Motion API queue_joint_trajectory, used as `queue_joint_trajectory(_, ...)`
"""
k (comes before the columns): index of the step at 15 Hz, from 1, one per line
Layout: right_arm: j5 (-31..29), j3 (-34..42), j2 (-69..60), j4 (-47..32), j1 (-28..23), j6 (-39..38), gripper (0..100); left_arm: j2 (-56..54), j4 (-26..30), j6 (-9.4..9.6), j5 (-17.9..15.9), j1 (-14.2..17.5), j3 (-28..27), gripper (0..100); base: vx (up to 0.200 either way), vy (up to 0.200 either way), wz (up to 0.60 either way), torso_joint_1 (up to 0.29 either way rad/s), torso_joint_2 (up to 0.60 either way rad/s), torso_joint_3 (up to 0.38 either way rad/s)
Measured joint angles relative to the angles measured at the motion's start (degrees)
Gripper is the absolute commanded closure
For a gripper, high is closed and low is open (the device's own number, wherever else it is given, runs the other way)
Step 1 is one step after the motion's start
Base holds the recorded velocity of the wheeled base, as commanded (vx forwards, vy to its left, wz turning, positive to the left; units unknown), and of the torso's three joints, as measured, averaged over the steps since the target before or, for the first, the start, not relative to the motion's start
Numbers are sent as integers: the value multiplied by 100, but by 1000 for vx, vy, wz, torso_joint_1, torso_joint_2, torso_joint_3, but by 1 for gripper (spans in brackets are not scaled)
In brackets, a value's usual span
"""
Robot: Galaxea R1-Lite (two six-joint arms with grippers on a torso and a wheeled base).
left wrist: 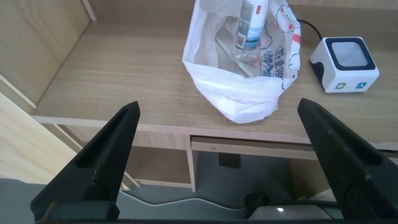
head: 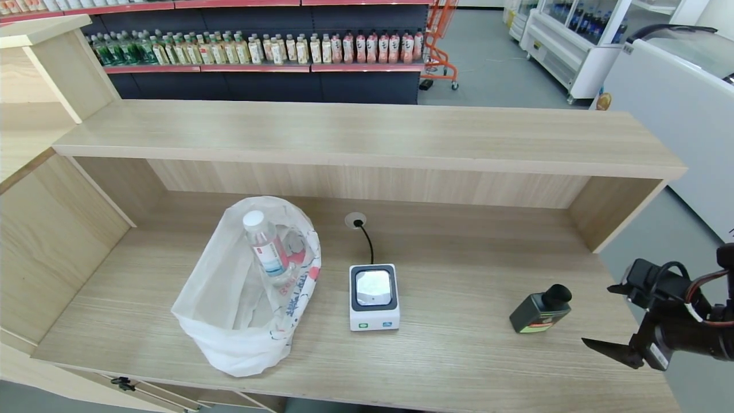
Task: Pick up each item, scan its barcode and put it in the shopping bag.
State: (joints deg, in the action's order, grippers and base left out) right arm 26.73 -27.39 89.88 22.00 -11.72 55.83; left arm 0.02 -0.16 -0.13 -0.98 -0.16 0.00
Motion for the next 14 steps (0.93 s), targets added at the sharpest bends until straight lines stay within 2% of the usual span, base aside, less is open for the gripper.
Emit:
queue_joint_trajectory(4, 217, -157, 662, 577, 139, 128, 0, 0, 0, -2, 0, -2, 0, 0, 0, 0, 0, 0, 0, 0)
queue_joint_trajectory(13, 532, -722, 1462, 629, 613, 101, 0, 0, 0, -2, 0, -2, 0, 0, 0, 0, 0, 0, 0, 0)
queue_joint_trajectory(14, 532, -736, 1508, 629, 655, 101, 100, 0, 0, -2, 0, -2, 0, 0, 0, 0, 0, 0, 0, 0)
